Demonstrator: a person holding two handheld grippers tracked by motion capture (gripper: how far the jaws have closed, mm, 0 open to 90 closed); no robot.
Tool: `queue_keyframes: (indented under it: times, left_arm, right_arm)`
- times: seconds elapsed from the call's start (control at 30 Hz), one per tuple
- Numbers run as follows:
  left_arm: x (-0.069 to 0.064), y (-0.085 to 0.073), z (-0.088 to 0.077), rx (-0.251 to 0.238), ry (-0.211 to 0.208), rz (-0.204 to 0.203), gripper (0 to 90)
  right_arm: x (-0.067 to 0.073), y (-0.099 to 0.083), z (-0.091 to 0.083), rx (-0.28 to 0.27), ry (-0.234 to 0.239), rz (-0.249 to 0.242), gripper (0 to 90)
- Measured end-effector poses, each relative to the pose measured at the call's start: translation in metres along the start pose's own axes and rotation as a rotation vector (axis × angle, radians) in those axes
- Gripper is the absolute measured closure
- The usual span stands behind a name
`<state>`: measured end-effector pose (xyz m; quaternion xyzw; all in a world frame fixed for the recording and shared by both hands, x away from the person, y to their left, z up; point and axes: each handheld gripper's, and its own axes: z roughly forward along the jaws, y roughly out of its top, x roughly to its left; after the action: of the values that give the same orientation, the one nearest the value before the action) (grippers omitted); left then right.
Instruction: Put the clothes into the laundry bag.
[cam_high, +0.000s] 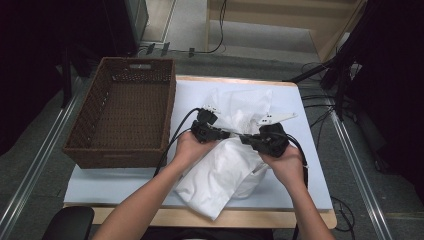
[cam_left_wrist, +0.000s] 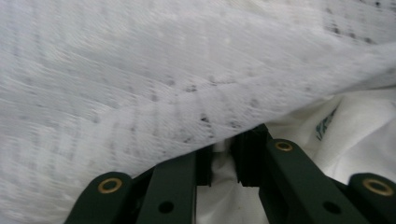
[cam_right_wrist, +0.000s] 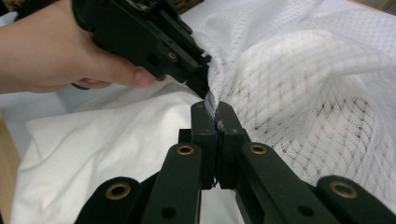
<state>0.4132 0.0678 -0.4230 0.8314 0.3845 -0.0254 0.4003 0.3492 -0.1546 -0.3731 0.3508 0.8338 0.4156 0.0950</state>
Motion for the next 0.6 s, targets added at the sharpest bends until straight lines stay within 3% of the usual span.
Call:
queue_keyframes:
  times: [0.07,0.13,0.33,0.47,0.6]
  left_arm:
    - [-0.004,-0.002,-0.005,0.011,-0.032,-0.001,74.8]
    - [-0.01,-0.005,-0.014,0.025,-0.041,0.031,67.8]
    - [-0.022,-0.018,-0.049,-0.016,-0.003,0.104,45.8]
    - [-0.022,-0.035,-0.063,-0.036,0.007,0.079,32.4]
    - [-0.026,-0.054,-0.062,0.0,0.021,0.048,25.5]
  right_arm:
    - [-0.004,-0.002,-0.001,-0.006,-0.01,0.015,90.0]
    - [-0.007,-0.003,-0.003,-0.011,-0.023,0.023,90.0]
    - [-0.012,-0.005,-0.005,-0.016,-0.046,0.031,90.0]
    - [-0.013,-0.005,-0.005,-0.018,-0.049,0.037,90.0]
    - [-0.014,-0.004,-0.005,-0.02,-0.052,0.033,90.0]
